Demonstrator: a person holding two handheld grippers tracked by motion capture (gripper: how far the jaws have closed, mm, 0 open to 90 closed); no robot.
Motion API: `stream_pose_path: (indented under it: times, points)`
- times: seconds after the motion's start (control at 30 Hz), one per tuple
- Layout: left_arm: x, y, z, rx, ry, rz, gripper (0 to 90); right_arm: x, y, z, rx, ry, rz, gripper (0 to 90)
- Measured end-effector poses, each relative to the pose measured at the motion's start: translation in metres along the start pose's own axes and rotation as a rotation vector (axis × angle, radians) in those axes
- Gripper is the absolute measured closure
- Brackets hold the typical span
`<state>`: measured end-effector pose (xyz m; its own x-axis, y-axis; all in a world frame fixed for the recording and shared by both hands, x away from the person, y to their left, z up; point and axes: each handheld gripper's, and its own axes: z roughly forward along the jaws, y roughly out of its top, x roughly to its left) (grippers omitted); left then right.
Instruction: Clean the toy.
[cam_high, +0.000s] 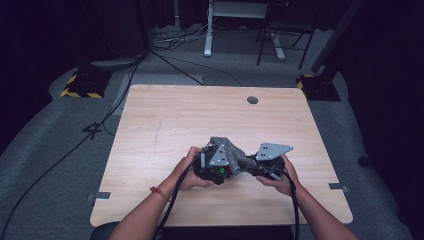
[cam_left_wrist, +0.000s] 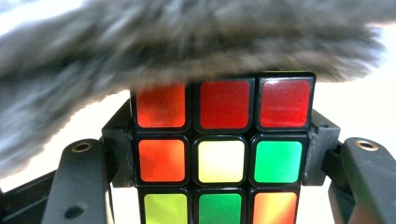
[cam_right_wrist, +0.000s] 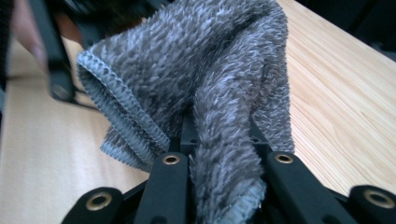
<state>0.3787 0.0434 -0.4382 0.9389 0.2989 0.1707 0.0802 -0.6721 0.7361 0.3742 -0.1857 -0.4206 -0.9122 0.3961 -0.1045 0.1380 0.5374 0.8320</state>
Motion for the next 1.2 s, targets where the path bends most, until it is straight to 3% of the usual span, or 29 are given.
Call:
stream_pose_path:
  times: [0.13, 0.33, 0.5, 0.7, 0.77, 0.9, 1.13, 1.2]
  points:
    - [0.005, -0.001, -0.009, -0.039, 0.007, -0.028, 33.4, -0.009, -0.007, 0.002, 0.031, -0.020, 0.031, 76.9]
    - [0.010, -0.002, -0.021, -0.093, 0.010, -0.048, 33.5, -0.017, -0.014, 0.006, 0.065, -0.008, 0.062, 76.9]
    - [0.009, -0.003, -0.019, -0.068, 0.009, -0.041, 33.5, -0.014, -0.011, 0.004, 0.034, 0.006, 0.063, 76.8]
    - [0.000, -0.002, -0.004, 0.006, 0.009, 0.004, 33.4, 0.001, -0.001, -0.002, -0.020, 0.041, 0.017, 76.8]
    - [-0.003, -0.001, 0.002, 0.029, 0.011, 0.022, 33.3, 0.009, 0.004, -0.002, -0.015, 0.032, -0.020, 76.8]
    - [-0.007, -0.001, 0.007, 0.041, -0.003, 0.019, 33.3, 0.012, 0.006, -0.002, -0.027, 0.045, -0.019, 76.6]
    - [0.000, -0.001, -0.003, -0.021, -0.008, -0.018, 33.4, -0.012, -0.010, 0.005, 0.051, -0.031, 0.051, 76.5]
    - [0.003, -0.001, -0.008, -0.044, -0.005, -0.027, 33.4, -0.020, -0.018, 0.007, 0.049, -0.012, 0.094, 76.5]
